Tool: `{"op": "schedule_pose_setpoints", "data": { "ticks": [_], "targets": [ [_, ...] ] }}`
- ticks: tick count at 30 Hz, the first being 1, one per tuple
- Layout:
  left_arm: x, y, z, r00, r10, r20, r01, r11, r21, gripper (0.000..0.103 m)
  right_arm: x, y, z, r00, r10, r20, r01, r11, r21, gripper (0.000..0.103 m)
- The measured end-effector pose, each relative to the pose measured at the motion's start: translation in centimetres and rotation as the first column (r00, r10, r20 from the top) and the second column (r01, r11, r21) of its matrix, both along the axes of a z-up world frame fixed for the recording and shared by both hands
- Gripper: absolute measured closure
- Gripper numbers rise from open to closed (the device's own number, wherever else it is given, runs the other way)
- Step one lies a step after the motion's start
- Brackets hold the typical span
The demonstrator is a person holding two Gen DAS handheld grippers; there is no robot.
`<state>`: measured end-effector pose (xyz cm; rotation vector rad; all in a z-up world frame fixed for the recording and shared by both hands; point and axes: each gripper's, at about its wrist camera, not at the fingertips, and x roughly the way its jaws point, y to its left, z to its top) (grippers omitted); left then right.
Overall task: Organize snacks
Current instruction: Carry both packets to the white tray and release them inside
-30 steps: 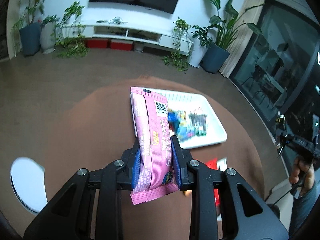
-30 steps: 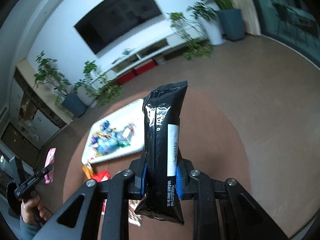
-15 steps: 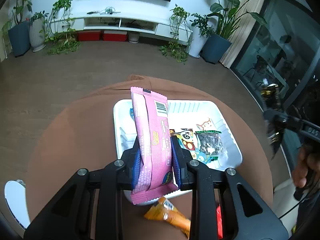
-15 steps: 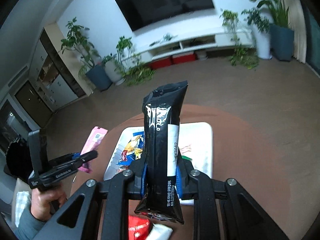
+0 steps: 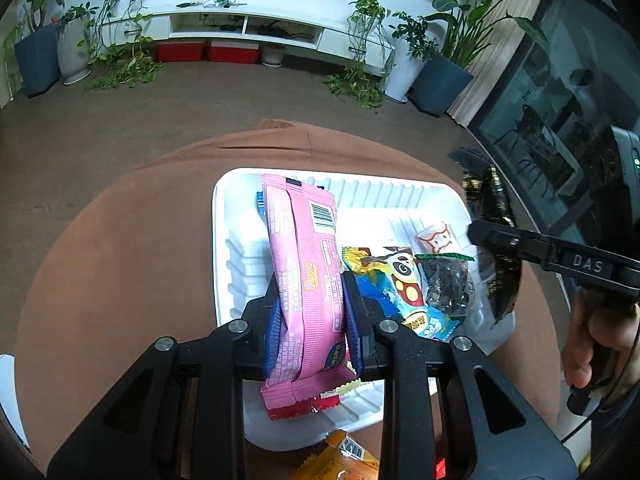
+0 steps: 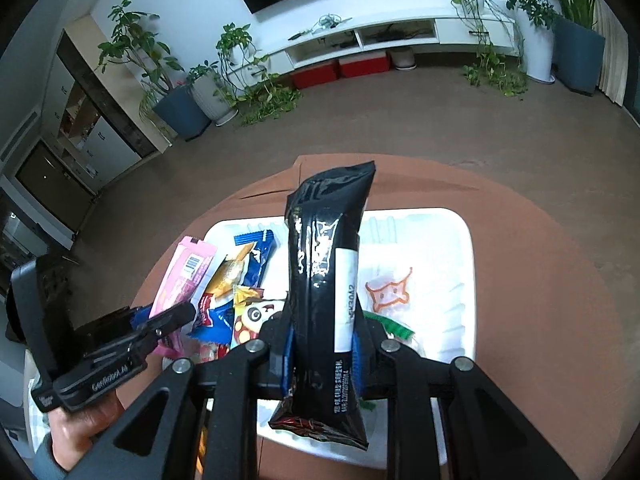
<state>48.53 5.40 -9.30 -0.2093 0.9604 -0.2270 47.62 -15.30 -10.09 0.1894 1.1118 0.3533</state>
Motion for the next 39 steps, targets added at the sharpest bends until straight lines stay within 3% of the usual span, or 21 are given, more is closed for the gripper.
{"op": "schedule_pose_setpoints", "data": {
  "ticks": [6,14,19,27,30,34,37,39],
  "targets": [
    [0.9,-0.7,-2.1,1.0,-0.003,-0.019,0.003,1.0,0.008,0.078,0.7,2.0,-2.2,0.998,0.034,-0.045,-0.036,0.998,-0.047,0.079],
    [2.1,-0.6,-4.1,0.999,-0.007,-0.037,0.007,1.0,0.008,0.075,1.2,1.2,-4.2,0.996,0.005,-0.09,-0.01,0.999,-0.053,0.077],
    [2.4,-0.8,-4.3,0.999,-0.002,-0.033,0.002,1.0,0.009,0.049,1.1,1.2,-4.1,0.996,0.009,-0.084,-0.014,0.998,-0.061,0.074],
    [1.8,-1.5,-3.3,1.0,-0.011,-0.024,0.012,1.0,0.018,0.045,0.6,1.2,-3.6,0.998,0.004,-0.063,-0.008,0.998,-0.062,0.064],
    [1.1,-1.6,-2.8,1.0,-0.02,-0.012,0.02,1.0,0.017,0.034,0.3,0.9,-3.0,0.999,-0.004,-0.045,0.002,0.998,-0.056,0.056],
    [0.3,-2.0,-1.9,1.0,-0.025,0.007,0.025,0.999,0.024,0.02,-0.4,-0.1,-2.0,0.999,-0.03,-0.028,0.029,0.999,-0.027,0.033],
    [-1.2,-1.9,-0.7,1.0,-0.013,0.027,0.013,1.0,0.019,0.003,-1.1,-0.9,-0.7,0.998,-0.051,-0.027,0.051,0.998,0.02,0.025],
    [-2.4,-1.7,-0.1,0.999,0.002,0.044,-0.003,1.0,0.014,0.001,-2.2,-1.5,0.6,0.998,-0.062,-0.005,0.063,0.997,0.054,0.021]
  ]
}}
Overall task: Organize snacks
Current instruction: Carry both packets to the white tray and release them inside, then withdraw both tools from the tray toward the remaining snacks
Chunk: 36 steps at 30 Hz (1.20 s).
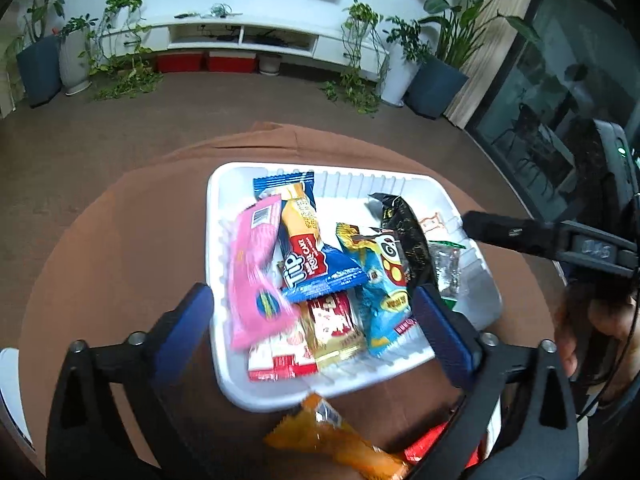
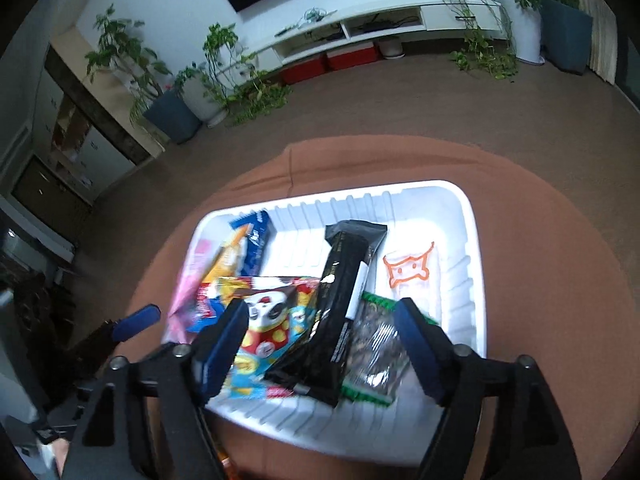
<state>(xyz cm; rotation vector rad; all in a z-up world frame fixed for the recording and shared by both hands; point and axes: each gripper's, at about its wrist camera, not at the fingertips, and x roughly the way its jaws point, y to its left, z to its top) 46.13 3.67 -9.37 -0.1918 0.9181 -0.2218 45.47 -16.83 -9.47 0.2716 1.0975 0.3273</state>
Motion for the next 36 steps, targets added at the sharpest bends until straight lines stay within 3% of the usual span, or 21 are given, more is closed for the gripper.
{"op": "schedule_pose_setpoints", "data": {
  "ticks": [5,11,18,22,28,36],
  "targets": [
    [-3.8,0.4,1.2,0.998,0.029,0.047,-0.029,1.0,-0.001,0.0,-4.2,-1.8,2.8,0.996,-0.039,0.085,0.032,0.996,0.085,0.009],
    [-9.1,-0.2,1.6,0.995,0.034,0.095,-0.04,0.997,0.063,0.0,-11.6,-3.9,3.7,0.988,-0.098,0.116,0.075,0.979,0.189,0.006],
    [-13.9,0.4,-2.2,0.992,0.106,-0.067,-0.111,0.991,-0.074,0.0,-20.9,-4.5,2.4,0.979,-0.152,0.138,0.129,0.977,0.168,0.006],
    [-14.6,0.2,-3.6,0.986,0.129,-0.106,-0.136,0.988,-0.066,0.0,-24.9,-4.7,1.3,0.978,-0.167,0.128,0.147,0.977,0.154,0.006],
    [-13.3,-0.9,-3.7,0.982,0.149,-0.116,-0.151,0.988,-0.011,0.002,-27.0,-4.3,1.2,0.974,-0.155,0.166,0.139,0.984,0.108,0.012],
    [-10.8,-1.5,-4.2,0.973,0.166,-0.161,-0.161,0.986,0.042,0.034,-27.8,-4.7,1.2,0.973,-0.143,0.183,0.126,0.987,0.098,0.019]
  ]
}}
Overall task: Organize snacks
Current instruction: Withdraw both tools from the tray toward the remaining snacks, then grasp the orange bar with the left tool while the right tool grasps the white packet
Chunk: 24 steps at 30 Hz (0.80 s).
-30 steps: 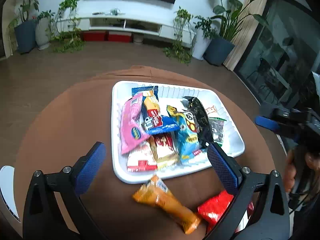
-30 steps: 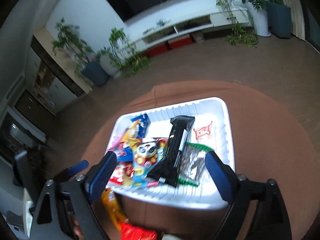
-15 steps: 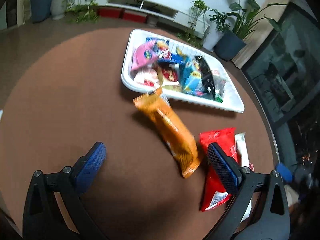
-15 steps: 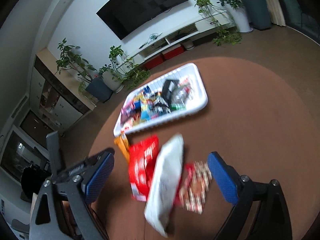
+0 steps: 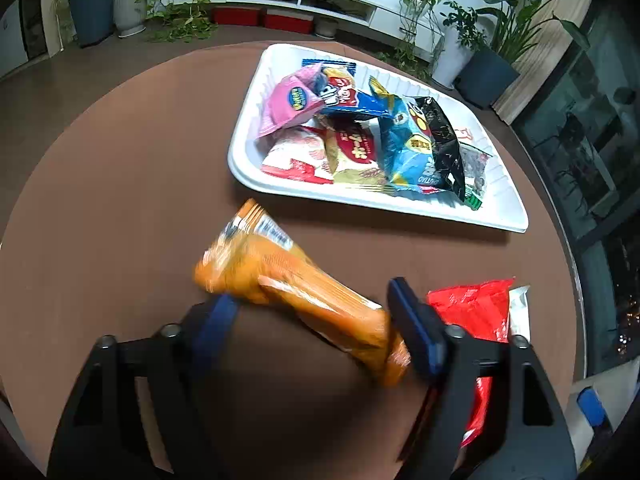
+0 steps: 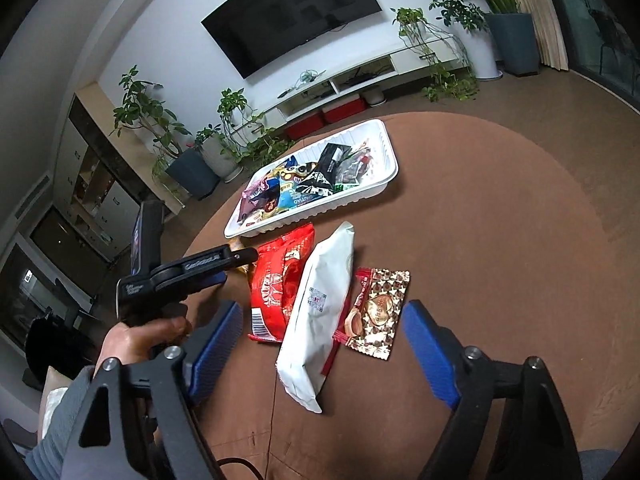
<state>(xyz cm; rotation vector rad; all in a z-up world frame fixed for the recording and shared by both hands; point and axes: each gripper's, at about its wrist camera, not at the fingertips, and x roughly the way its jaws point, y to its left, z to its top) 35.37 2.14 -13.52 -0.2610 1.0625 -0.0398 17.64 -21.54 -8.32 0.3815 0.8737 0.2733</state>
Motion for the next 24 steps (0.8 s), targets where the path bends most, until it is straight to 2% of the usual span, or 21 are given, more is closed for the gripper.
{"op": "schedule_pose_setpoints", "data": {
  "ticks": [10,15,17,19,21,24],
  "targets": [
    [0.9,-1.6,-0.2,0.998,-0.064,0.006,0.064,0.997,0.047,0.058,-0.4,0.3,-0.4,1.0,0.014,-0.013,-0.014,1.0,-0.022,0.023],
    [0.9,-2.1,-0.2,0.995,-0.101,0.01,0.1,0.992,0.08,0.061,-0.8,0.8,-0.4,1.0,0.02,-0.018,-0.021,0.999,-0.044,0.024],
    [0.9,-2.0,-0.3,0.994,-0.11,0.009,0.108,0.991,0.084,0.064,-0.9,1.1,-0.3,0.999,0.027,-0.02,-0.028,0.998,-0.057,0.025],
    [1.0,-1.6,-0.3,0.993,-0.116,0.005,0.115,0.991,0.074,0.074,-1.0,1.4,-0.2,0.999,0.033,-0.019,-0.034,0.997,-0.072,0.026],
    [0.9,-1.2,-0.3,0.993,-0.118,0.002,0.118,0.991,0.059,0.079,-1.1,1.6,-0.1,0.999,0.036,-0.021,-0.038,0.996,-0.085,0.026],
    [0.5,-0.7,-0.3,0.991,-0.13,0.0,0.13,0.99,0.056,0.082,-1.2,1.8,0.0,0.999,0.04,-0.026,-0.042,0.995,-0.093,0.027]
  ]
}}
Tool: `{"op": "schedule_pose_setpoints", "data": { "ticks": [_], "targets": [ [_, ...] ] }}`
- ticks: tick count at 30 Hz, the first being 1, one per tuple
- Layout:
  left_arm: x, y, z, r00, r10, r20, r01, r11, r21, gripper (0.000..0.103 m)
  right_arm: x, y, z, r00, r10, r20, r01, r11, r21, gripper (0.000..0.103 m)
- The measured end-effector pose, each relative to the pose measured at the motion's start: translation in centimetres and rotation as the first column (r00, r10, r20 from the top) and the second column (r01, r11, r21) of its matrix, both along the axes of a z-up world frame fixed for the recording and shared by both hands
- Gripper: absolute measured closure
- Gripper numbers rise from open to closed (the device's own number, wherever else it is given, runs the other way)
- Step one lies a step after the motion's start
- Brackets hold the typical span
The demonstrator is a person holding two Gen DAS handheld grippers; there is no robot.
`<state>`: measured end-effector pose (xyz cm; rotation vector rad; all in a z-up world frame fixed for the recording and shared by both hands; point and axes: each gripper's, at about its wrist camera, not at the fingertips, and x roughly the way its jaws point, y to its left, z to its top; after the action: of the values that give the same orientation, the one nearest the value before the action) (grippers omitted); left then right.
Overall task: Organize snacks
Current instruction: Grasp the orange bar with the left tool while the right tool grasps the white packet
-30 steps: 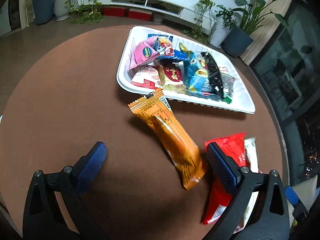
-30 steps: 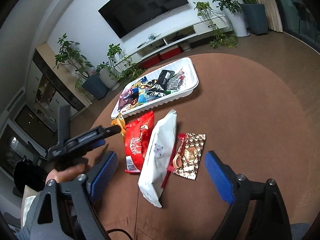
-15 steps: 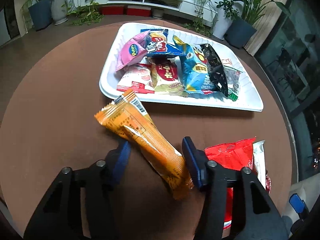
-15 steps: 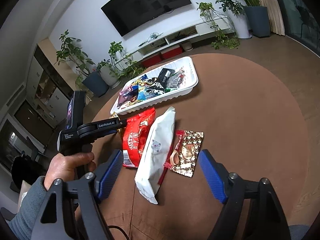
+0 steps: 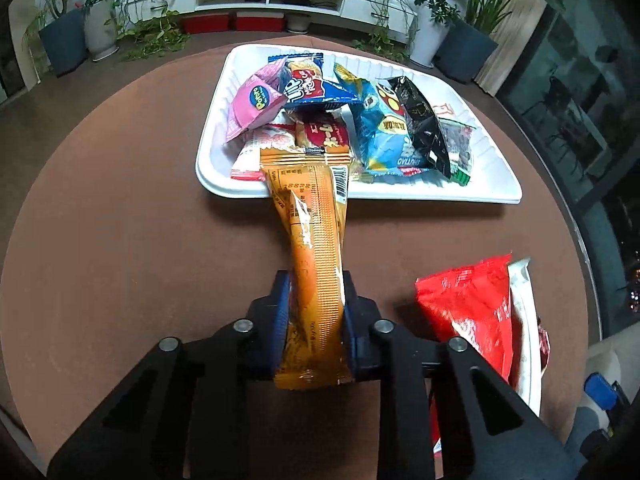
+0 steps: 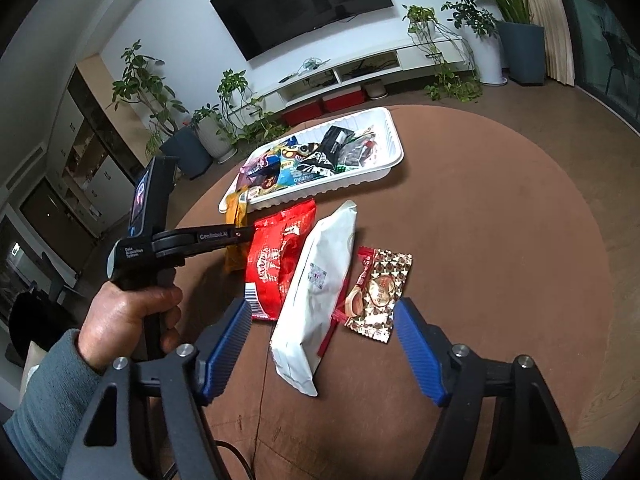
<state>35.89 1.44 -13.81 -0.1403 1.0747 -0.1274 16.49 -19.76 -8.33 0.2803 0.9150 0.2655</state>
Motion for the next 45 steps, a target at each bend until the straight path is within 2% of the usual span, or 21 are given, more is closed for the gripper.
{"op": "schedule_pose_setpoints", "data": {
  "ticks": [6,13,19,30,37,42,45],
  "targets": [
    [-1.4,0.6,0.0,1.0,-0.021,0.003,0.021,1.0,0.013,0.083,0.2,0.5,-0.1,1.0,0.012,-0.018,-0.013,1.0,-0.021,0.033],
    [-4.9,1.9,0.1,0.999,-0.04,0.01,0.04,0.999,0.014,0.083,0.8,1.5,-0.3,0.999,0.03,-0.032,-0.031,0.999,-0.037,0.039],
    [-8.8,2.5,0.1,0.999,-0.049,0.022,0.049,0.999,-0.024,0.083,2.2,2.7,-0.9,0.996,0.058,-0.065,-0.059,0.998,-0.024,0.045],
    [-14.7,0.7,0.3,0.994,-0.108,0.027,0.11,0.991,-0.072,0.083,5.7,3.8,-3.3,0.985,0.049,-0.168,-0.07,0.99,-0.122,0.053],
    [-15.5,0.6,0.4,0.993,-0.112,0.028,0.114,0.99,-0.088,0.083,7.2,4.5,-4.6,0.973,0.063,-0.221,-0.102,0.98,-0.169,0.057],
    [-15.7,0.7,0.5,0.993,-0.115,0.03,0.117,0.989,-0.091,0.083,7.6,4.4,-4.8,0.971,0.07,-0.231,-0.11,0.98,-0.167,0.065],
    [-15.6,0.7,0.4,0.993,-0.115,0.031,0.118,0.989,-0.089,0.083,7.2,4.7,-4.8,0.969,0.081,-0.234,-0.129,0.972,-0.197,0.074]
  ]
}}
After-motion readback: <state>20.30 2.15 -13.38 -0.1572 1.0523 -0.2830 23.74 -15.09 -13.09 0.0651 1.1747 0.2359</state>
